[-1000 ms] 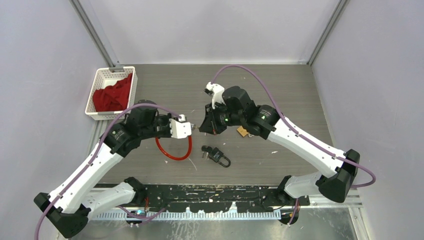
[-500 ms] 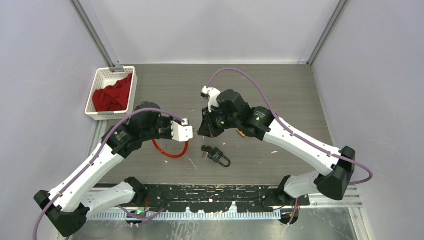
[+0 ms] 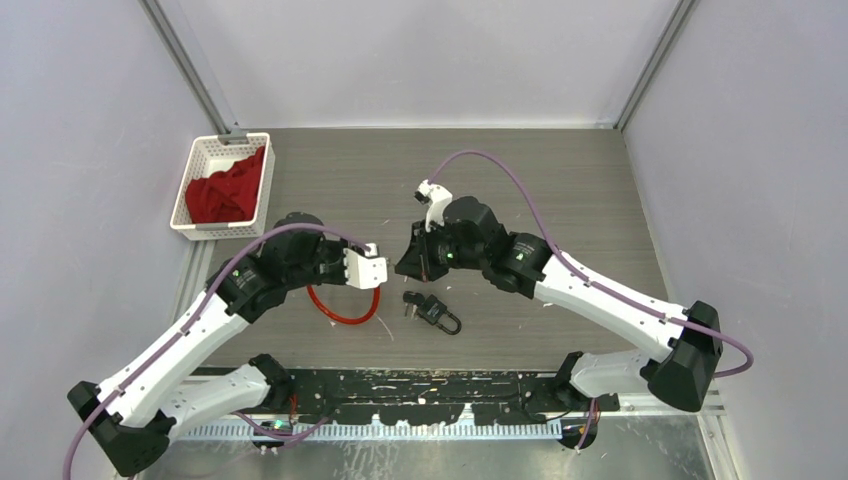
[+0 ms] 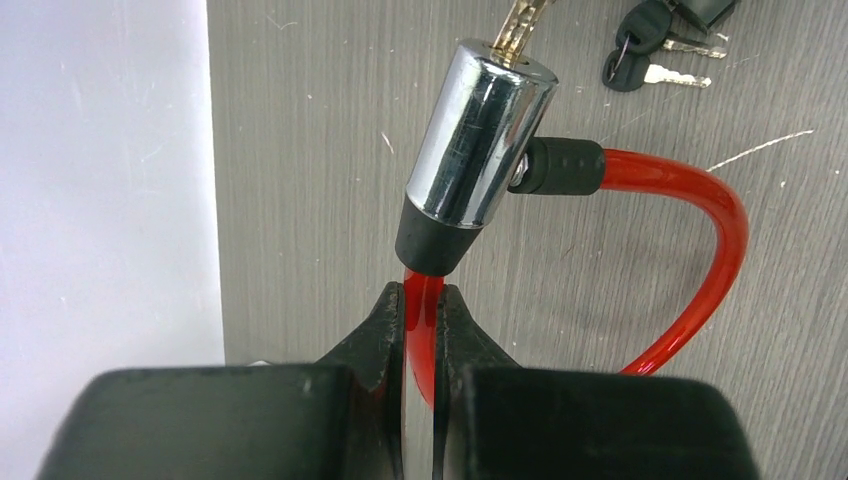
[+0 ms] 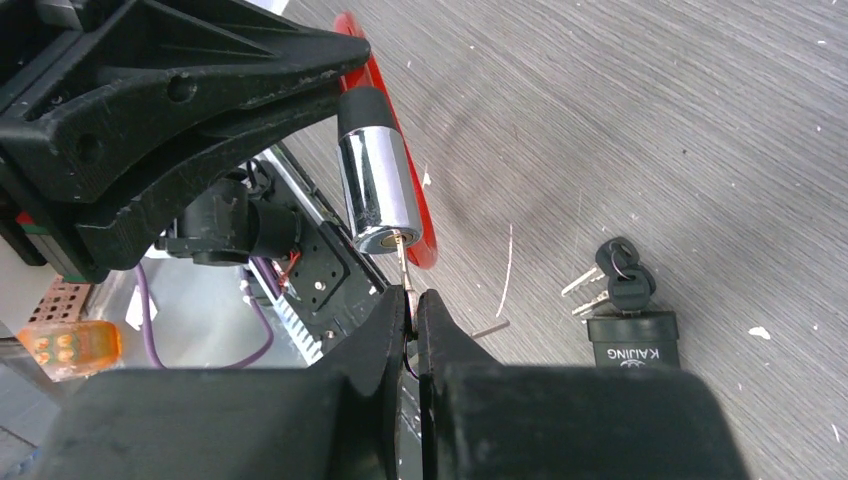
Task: Unlock with the key
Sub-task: Unlock the lock.
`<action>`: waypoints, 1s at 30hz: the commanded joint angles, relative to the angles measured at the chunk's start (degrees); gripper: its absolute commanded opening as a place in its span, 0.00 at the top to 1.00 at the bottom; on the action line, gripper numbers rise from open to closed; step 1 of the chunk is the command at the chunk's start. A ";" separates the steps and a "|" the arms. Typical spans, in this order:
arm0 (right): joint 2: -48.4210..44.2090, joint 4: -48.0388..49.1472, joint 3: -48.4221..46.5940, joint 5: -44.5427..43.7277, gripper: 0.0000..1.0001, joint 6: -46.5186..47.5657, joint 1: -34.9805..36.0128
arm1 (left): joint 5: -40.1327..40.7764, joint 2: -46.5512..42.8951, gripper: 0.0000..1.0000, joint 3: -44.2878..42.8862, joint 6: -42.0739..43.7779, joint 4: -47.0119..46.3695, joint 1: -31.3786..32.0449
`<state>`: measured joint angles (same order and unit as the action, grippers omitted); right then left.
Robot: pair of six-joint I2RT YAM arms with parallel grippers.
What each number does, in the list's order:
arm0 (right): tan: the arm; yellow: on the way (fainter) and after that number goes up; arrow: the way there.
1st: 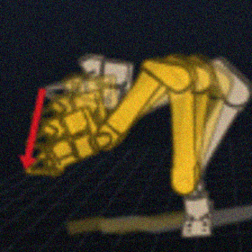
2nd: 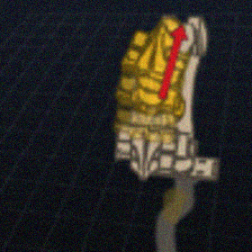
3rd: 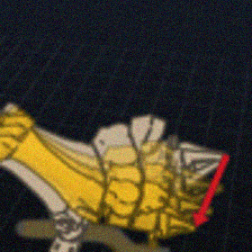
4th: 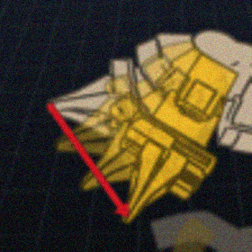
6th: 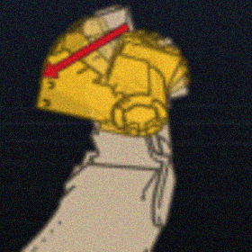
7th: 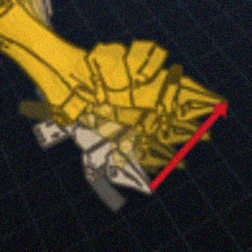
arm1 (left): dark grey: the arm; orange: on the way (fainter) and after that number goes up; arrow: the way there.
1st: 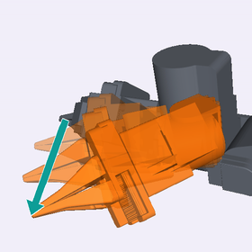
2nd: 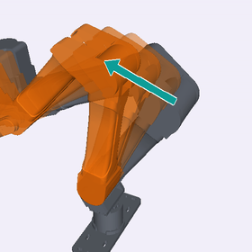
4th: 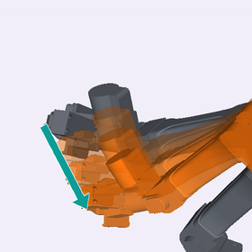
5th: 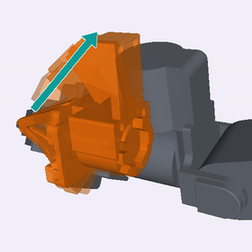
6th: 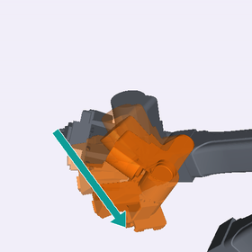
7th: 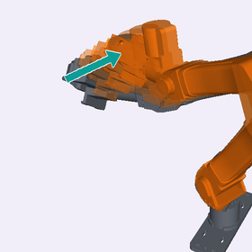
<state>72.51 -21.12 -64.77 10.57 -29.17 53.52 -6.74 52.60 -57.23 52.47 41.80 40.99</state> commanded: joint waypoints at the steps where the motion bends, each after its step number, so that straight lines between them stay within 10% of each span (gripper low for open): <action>1: -0.11 11.04 -1.34 0.90 0.99 -1.92 0.76 | -7.70 -2.04 1.00 -1.12 -1.46 -10.81 1.50; 15: 5.92 4.24 -7.21 -1.70 0.99 -4.37 0.89 | -1.24 -2.38 1.00 1.36 3.84 -15.22 5.04; 30: 3.37 17.52 -1.80 -0.50 0.99 -6.06 1.64 | -0.74 -2.92 1.00 1.71 -6.31 -16.86 5.18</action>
<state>75.40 -17.58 -65.73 9.85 -33.19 53.67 3.07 51.46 -54.50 49.60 37.95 43.55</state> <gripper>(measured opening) 0.092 0.048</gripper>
